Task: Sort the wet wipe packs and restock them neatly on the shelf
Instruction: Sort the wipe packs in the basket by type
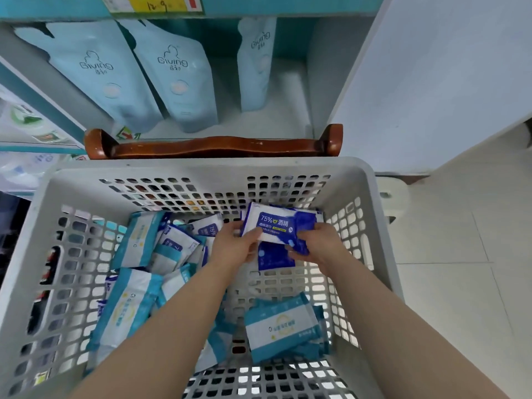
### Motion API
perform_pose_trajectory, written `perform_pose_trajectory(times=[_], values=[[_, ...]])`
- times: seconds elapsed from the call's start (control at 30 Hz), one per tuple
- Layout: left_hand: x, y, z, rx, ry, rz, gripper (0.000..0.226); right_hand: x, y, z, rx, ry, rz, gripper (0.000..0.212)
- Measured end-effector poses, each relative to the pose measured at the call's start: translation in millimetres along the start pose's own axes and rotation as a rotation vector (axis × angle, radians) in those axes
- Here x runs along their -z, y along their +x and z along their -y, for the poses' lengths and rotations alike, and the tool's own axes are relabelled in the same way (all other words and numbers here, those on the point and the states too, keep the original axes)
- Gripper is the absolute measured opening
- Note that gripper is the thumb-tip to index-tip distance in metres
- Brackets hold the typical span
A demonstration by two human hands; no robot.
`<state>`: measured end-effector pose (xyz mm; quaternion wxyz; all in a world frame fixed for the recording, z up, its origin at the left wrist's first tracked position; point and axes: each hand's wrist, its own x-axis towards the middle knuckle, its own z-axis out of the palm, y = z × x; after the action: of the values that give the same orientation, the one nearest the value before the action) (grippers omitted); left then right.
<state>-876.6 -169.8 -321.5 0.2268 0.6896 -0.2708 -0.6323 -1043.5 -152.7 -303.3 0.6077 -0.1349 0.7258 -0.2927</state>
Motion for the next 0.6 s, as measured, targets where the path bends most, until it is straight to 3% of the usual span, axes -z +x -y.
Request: perform_pose_trajectory(times=[0.13, 0.27, 0.37, 0.5, 0.6], values=[[-3, 9, -2, -0.179, 0.378, -0.044, 0.035, 0, 9, -1, 0.078, 0.105, -0.15, 0.011], [-10, 20, -1, -0.21, 0.596, 0.0, 0.034, -6, 22, -13, 0.128, 0.126, -0.247, 0.012], [-9, 19, 2, -0.231, 0.671, 0.027, 0.034, -11, 22, -24, 0.173, -0.081, -0.336, 0.012], [5, 1, 1, -0.308, 0.724, 0.005, 0.043, -18, -2, -23, 0.31, -0.513, -0.45, 0.042], [29, -18, 0, -0.41, 0.8, -0.028, 0.035, -32, -21, -20, 0.499, -0.751, -0.466, 0.055]])
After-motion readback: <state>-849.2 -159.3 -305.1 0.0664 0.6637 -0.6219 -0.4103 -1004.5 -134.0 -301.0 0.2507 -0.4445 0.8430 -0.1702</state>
